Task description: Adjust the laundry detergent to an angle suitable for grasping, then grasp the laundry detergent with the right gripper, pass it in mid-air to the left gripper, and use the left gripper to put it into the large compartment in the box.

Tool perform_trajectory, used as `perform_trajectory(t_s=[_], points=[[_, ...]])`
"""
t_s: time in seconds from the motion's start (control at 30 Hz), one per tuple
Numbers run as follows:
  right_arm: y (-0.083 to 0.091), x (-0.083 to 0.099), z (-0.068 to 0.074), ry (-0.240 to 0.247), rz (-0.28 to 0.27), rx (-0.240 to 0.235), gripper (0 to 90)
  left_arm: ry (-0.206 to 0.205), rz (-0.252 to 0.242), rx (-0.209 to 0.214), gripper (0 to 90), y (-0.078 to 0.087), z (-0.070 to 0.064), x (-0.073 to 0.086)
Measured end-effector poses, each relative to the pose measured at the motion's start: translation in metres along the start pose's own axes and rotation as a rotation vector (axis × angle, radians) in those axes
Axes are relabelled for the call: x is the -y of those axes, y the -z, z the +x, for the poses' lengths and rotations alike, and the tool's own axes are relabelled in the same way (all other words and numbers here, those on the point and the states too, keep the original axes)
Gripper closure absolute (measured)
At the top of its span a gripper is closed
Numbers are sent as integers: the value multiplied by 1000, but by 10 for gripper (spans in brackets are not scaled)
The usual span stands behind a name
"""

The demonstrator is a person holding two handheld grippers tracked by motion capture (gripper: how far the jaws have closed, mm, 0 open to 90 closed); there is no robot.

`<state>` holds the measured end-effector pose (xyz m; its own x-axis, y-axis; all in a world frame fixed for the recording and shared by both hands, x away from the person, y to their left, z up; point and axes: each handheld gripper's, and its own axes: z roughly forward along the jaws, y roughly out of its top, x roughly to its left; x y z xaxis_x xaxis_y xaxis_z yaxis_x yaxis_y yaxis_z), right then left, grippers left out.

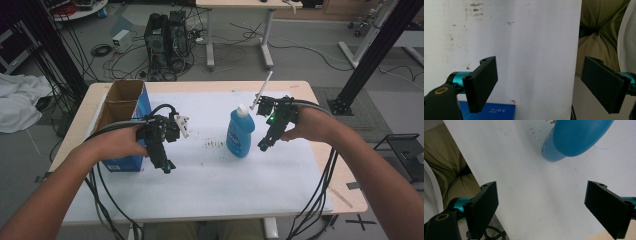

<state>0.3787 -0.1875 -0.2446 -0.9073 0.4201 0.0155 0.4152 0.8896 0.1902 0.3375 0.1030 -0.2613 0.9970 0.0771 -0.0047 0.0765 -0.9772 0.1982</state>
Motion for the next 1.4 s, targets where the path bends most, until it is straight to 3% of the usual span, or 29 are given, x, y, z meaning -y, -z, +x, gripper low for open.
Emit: perform_trajectory(t_s=[0.83, 1.3, 1.4], points=[[2, 5, 2, -1, -5, 7, 109, 8, -5, 3, 141, -3, -2, 1], [2, 11, 1, -48, -15, 30, 109, 6, -5, 0, 141, -4, 0, 2], [-2, 13, 0, -98, -10, 33, 109, 5, -7, -4, 141, -4, -1, 3]])
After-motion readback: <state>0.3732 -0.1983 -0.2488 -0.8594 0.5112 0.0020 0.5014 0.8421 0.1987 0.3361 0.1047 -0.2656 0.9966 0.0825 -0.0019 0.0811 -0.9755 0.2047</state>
